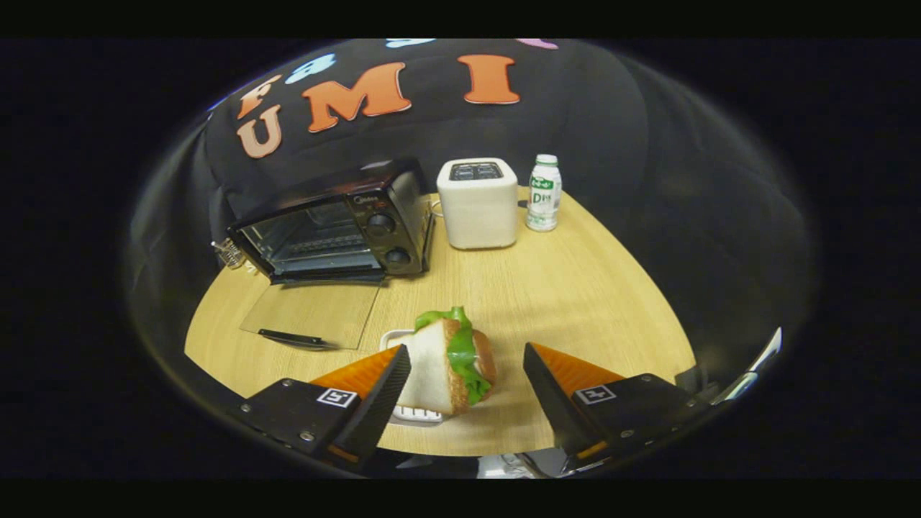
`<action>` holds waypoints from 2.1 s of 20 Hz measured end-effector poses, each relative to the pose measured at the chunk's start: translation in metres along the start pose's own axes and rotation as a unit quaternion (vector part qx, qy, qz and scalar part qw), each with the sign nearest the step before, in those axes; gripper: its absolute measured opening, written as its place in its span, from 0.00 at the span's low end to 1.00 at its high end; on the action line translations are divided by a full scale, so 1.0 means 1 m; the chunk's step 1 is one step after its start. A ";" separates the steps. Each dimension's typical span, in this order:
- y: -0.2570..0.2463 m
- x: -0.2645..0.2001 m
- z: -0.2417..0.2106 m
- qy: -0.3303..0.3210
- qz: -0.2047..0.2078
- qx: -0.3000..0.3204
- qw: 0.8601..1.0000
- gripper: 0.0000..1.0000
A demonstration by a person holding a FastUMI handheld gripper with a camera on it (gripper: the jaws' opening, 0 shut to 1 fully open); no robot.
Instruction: Open the toaster oven, put the food inside, and close the toaster oven door.
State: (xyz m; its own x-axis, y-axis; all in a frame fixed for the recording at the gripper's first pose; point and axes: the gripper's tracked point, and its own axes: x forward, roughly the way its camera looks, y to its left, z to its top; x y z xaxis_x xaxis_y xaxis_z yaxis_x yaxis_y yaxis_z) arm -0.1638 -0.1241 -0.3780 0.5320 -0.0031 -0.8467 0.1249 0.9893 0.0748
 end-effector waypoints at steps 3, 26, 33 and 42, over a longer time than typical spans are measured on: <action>-0.002 0.011 -0.016 0.021 0.013 0.017 1.000 0.91; 0.029 -0.010 0.006 0.011 0.012 0.025 1.000 0.22; 0.062 -0.034 0.056 -0.037 0.042 0.039 0.998 0.22; 0.159 -0.008 0.088 -0.044 0.132 0.046 0.989 0.22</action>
State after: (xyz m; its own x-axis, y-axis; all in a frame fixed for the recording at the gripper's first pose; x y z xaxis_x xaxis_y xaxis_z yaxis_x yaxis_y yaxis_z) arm -0.0743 0.0203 -0.3134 0.6267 0.2366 -0.7425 0.0450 0.9402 0.3376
